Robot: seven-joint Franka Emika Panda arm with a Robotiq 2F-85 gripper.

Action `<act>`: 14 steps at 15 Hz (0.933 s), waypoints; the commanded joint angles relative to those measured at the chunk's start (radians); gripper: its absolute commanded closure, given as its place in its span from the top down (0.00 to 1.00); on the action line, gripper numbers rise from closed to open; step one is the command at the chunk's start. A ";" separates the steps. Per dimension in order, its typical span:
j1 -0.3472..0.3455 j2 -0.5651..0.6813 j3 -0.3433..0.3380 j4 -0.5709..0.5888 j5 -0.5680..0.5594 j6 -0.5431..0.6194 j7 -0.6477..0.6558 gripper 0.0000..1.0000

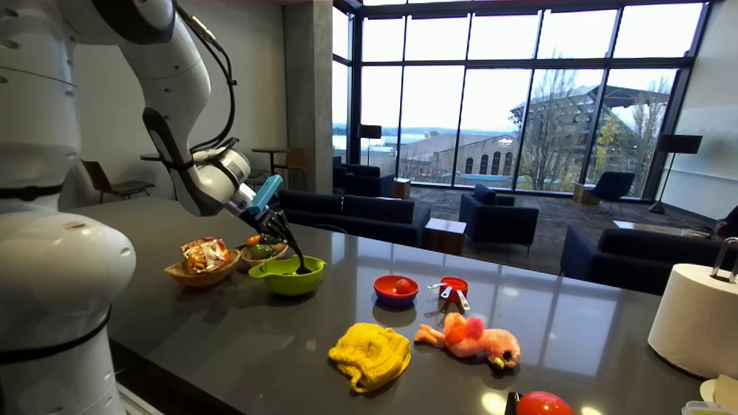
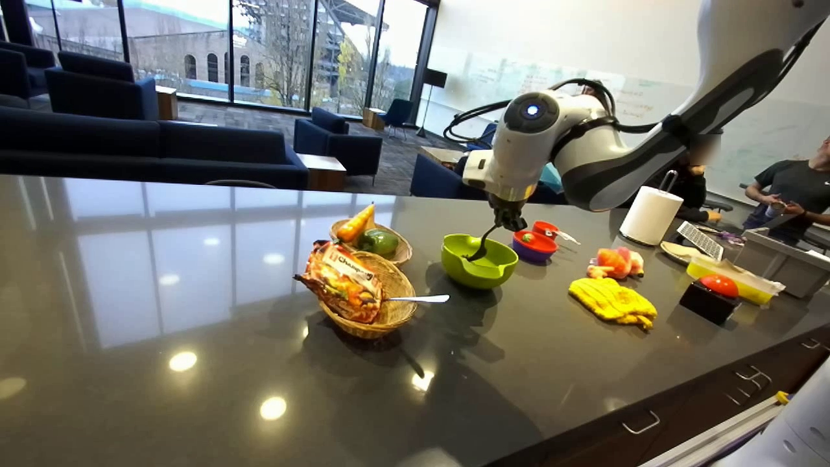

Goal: Pick up the black spoon and mix the substance in the lime green bowl

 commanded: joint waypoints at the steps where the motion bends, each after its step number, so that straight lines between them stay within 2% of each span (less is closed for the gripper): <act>1: -0.016 -0.064 -0.003 -0.060 0.067 0.008 -0.039 0.01; 7: -0.013 -0.110 0.002 -0.117 0.208 0.007 -0.114 0.01; 8: -0.012 -0.114 0.002 -0.124 0.220 0.007 -0.121 0.25; 14: -0.010 -0.132 0.000 -0.148 0.291 0.043 -0.130 0.62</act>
